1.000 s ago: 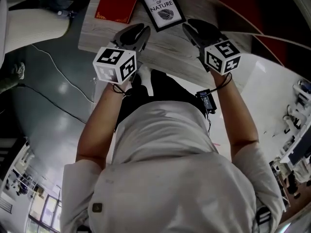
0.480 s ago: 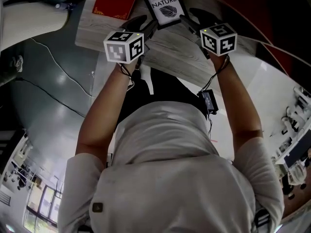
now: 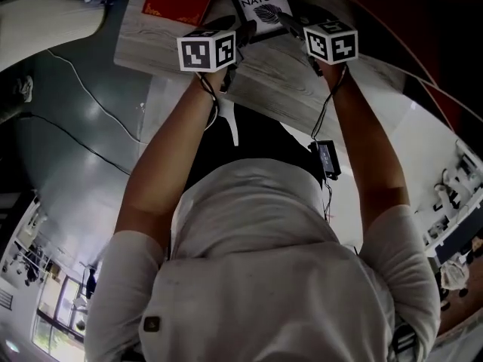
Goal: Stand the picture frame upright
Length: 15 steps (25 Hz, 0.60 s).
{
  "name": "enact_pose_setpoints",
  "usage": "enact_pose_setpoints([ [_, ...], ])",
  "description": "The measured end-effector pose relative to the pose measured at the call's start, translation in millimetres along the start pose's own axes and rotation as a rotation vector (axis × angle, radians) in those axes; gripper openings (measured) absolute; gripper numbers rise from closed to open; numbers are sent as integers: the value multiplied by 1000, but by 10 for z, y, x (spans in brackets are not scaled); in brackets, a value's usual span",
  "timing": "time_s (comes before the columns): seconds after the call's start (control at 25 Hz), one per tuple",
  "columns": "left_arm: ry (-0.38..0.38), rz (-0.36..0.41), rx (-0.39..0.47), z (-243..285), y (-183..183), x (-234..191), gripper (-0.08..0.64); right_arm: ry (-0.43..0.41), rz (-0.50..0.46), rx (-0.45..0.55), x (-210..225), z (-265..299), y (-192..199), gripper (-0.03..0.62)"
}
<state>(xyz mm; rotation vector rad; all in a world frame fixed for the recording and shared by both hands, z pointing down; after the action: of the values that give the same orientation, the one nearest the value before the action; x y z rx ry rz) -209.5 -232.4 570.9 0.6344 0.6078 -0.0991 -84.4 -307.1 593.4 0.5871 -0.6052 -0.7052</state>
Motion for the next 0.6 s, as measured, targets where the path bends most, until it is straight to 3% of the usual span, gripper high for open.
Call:
enact_pose_setpoints([
  [0.2, -41, -78, -13, 194, 123, -248, 254, 14, 0, -51, 133, 285, 80, 249],
  [0.6, -67, -127, -31, 419, 120, -380, 258, -2, 7, -90, 207, 490, 30, 250],
])
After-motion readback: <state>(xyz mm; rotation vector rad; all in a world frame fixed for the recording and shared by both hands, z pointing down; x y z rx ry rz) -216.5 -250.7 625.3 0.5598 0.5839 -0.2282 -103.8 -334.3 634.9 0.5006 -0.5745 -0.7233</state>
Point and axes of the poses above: the fingertips, and each gripper's own axes: z forward along the fingers, x to its right, y out of its underside, the point moved 3 cm from there along -z, backward along the fingers, and after that the axes turned 6 degrees about y, right-handed, at the moved point
